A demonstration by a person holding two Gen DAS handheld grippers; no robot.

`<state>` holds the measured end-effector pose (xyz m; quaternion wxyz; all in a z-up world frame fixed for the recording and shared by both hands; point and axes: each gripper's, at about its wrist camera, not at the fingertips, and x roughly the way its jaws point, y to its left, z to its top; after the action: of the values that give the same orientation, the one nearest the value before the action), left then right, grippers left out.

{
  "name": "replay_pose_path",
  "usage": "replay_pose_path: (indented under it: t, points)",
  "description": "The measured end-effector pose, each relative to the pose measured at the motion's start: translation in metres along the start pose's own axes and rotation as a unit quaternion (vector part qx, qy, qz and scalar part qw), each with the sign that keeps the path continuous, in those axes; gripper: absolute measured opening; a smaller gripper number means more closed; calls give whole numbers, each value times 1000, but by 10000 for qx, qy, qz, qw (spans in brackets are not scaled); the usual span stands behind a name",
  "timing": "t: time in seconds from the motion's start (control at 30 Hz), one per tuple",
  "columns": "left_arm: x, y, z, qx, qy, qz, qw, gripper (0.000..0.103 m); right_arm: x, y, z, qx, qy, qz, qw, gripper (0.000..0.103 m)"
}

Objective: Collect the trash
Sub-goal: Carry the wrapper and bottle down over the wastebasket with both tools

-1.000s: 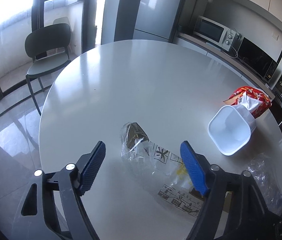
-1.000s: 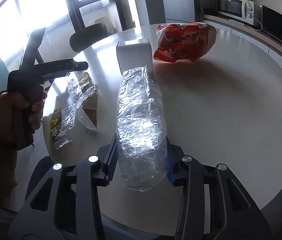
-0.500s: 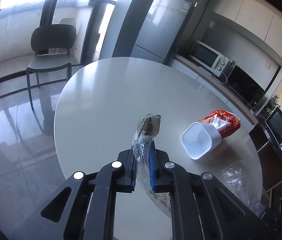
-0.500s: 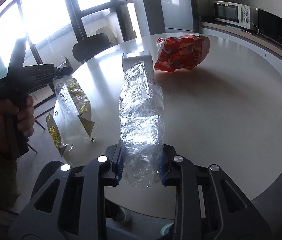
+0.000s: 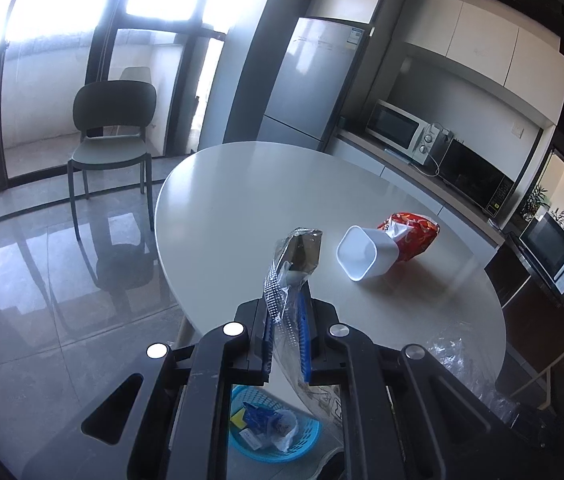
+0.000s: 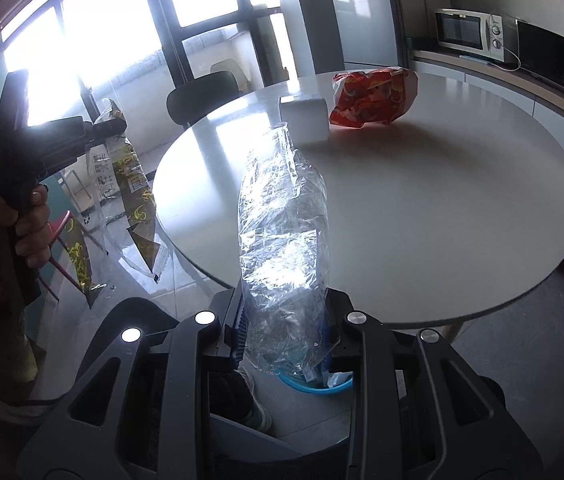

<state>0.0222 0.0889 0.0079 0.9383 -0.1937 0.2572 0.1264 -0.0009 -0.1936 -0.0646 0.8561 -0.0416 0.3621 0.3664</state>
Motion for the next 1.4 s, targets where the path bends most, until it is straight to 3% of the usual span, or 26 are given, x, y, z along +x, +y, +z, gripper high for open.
replay_pose_path:
  t: [0.37,0.7,0.83,0.93,1.17,1.4]
  points:
    - [-10,-6,-46,429,370,149,9983,9,-31,24,-39,-371,166,214,9989,26]
    - [9,17,-95,332,924,303,9947,9,-36,33,-72,-609,602,304,9959,26]
    - [23,30,-108,201,1093,390,9930,9,-21,25,-86,-385,903,277,9948,26]
    - [32,35,-117,83,1206,400,9919,9,-7,22,-93,-396,1087,-31,9933,26]
    - [59,42,-134,7,1438,477,9885,9,29,13,-104,-189,1426,-31,9896,26]
    - [82,45,-145,-19,1450,542,9879,9,70,0,-111,-10,1638,-238,9862,26]
